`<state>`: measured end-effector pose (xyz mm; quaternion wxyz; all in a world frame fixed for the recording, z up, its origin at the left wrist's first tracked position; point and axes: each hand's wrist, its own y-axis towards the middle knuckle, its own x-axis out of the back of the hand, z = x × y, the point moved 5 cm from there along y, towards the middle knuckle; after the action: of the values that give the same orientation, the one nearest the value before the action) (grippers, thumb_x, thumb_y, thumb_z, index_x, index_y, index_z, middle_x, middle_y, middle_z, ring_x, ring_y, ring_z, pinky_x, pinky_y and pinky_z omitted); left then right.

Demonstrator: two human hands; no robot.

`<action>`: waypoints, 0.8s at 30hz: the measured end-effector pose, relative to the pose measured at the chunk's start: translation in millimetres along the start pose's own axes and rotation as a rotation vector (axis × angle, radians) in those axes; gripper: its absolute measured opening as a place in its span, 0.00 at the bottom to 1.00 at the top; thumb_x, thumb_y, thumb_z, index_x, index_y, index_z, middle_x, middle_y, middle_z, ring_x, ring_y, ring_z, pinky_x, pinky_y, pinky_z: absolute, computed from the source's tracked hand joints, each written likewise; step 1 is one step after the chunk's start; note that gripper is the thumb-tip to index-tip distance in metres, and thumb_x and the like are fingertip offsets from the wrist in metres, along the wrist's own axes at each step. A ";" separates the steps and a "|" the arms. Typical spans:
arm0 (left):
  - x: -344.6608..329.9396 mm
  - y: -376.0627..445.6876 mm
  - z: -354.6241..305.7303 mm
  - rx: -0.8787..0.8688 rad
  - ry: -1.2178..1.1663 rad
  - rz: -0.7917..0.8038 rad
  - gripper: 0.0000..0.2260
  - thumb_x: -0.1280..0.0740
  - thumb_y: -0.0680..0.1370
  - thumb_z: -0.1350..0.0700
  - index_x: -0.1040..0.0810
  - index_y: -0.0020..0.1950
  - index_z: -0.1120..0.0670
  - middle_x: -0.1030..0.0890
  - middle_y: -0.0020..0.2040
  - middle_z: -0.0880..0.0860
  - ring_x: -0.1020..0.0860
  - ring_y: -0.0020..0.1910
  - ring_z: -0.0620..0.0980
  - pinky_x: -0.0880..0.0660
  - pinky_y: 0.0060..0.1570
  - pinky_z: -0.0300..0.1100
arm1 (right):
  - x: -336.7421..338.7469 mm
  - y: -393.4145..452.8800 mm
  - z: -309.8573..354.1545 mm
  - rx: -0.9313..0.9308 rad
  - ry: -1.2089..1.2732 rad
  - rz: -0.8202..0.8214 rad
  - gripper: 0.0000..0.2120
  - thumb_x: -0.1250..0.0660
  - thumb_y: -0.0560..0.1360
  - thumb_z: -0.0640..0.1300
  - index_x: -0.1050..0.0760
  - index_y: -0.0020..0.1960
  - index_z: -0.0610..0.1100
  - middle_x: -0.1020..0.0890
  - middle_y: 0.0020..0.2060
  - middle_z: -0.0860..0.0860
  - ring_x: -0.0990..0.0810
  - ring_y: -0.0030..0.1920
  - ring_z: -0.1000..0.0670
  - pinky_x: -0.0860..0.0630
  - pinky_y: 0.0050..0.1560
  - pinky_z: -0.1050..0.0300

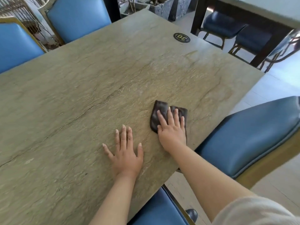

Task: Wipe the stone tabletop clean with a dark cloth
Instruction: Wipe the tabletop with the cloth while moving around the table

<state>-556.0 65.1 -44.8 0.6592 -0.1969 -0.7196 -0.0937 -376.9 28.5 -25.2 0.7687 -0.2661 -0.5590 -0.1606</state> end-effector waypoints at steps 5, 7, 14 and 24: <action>-0.8 0.7 -0.3 0.001 -0.031 -0.007 0.31 0.64 0.76 0.41 0.59 0.79 0.47 0.62 0.79 0.44 0.63 0.78 0.47 0.60 0.71 0.69 | -12.7 -46.3 9.7 0.227 0.016 0.043 0.24 0.54 0.82 0.55 0.57 0.76 0.62 0.61 0.77 0.54 0.67 0.76 0.49 0.66 0.74 0.46; -1.7 0.8 0.3 -0.002 -0.032 -0.006 0.31 0.65 0.76 0.41 0.61 0.79 0.47 0.64 0.78 0.44 0.65 0.77 0.47 0.61 0.71 0.68 | -6.8 -30.2 -7.9 0.110 0.048 0.016 0.24 0.54 0.82 0.55 0.56 0.76 0.63 0.60 0.77 0.55 0.66 0.76 0.49 0.66 0.74 0.47; -3.1 0.8 1.5 0.011 -0.025 -0.009 0.30 0.65 0.77 0.41 0.64 0.78 0.46 0.65 0.78 0.44 0.66 0.77 0.46 0.61 0.71 0.68 | 28.5 38.0 -84.4 -0.387 0.127 -0.052 0.23 0.56 0.82 0.54 0.57 0.76 0.61 0.62 0.77 0.52 0.66 0.76 0.47 0.68 0.73 0.45; 0.2 -1.0 -1.5 0.002 -0.014 -0.014 0.31 0.64 0.76 0.40 0.62 0.79 0.47 0.63 0.79 0.45 0.64 0.78 0.48 0.62 0.71 0.69 | 19.8 -5.3 -98.4 -0.619 0.235 -0.109 0.26 0.51 0.83 0.49 0.56 0.78 0.53 0.60 0.77 0.45 0.63 0.76 0.43 0.62 0.74 0.47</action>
<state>-555.1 63.6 -44.3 0.6538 -0.1918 -0.7256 -0.0961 -297.2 -32.7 -28.3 0.7008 -0.4364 -0.4047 -0.3932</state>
